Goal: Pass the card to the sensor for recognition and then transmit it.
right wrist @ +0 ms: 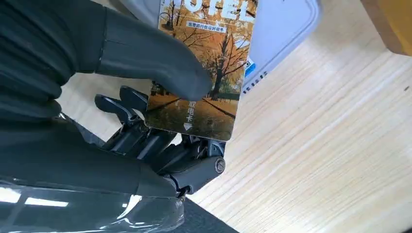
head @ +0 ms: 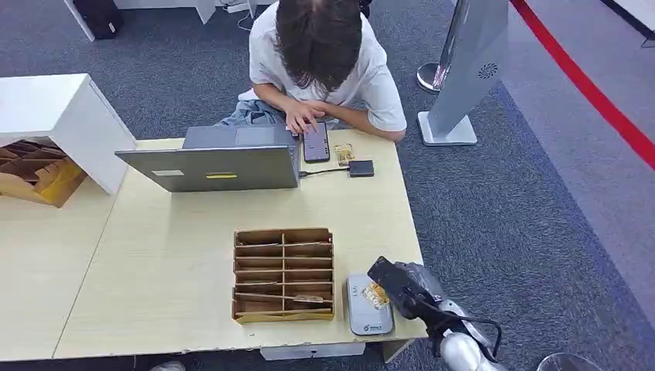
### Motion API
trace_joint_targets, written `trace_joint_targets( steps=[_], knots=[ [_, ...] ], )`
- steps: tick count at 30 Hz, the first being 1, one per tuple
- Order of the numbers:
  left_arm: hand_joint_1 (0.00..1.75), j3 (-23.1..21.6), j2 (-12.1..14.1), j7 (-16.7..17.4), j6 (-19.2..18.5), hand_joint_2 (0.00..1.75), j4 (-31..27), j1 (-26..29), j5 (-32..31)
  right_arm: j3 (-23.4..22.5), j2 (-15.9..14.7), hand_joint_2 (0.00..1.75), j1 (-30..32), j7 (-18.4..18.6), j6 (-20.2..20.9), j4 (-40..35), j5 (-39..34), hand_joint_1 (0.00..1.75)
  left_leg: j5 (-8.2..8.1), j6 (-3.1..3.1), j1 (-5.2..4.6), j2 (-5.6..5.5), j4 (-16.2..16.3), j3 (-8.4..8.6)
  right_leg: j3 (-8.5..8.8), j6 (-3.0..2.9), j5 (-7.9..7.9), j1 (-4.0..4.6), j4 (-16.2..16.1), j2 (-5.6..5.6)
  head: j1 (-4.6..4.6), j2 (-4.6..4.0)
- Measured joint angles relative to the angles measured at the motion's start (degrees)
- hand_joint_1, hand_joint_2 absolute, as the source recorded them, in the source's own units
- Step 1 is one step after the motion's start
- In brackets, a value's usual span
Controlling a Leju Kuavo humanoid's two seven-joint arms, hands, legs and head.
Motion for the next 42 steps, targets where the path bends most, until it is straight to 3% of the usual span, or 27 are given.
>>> trace_joint_targets(
  steps=[42],
  knots=[
    [0.0, 0.0, -0.1, 0.0, 0.0, 0.0, -0.2, 0.0, -0.7, 0.7, 1.8, 1.75, -1.5, 0.2, 0.4, 2.9, 2.0, 1.75, 0.0, 0.0, 0.0, 0.0, 0.0, 0.04, 0.02, 0.0, 0.01, 0.0, 0.0, 0.01, 0.0, 0.0]
  ],
)
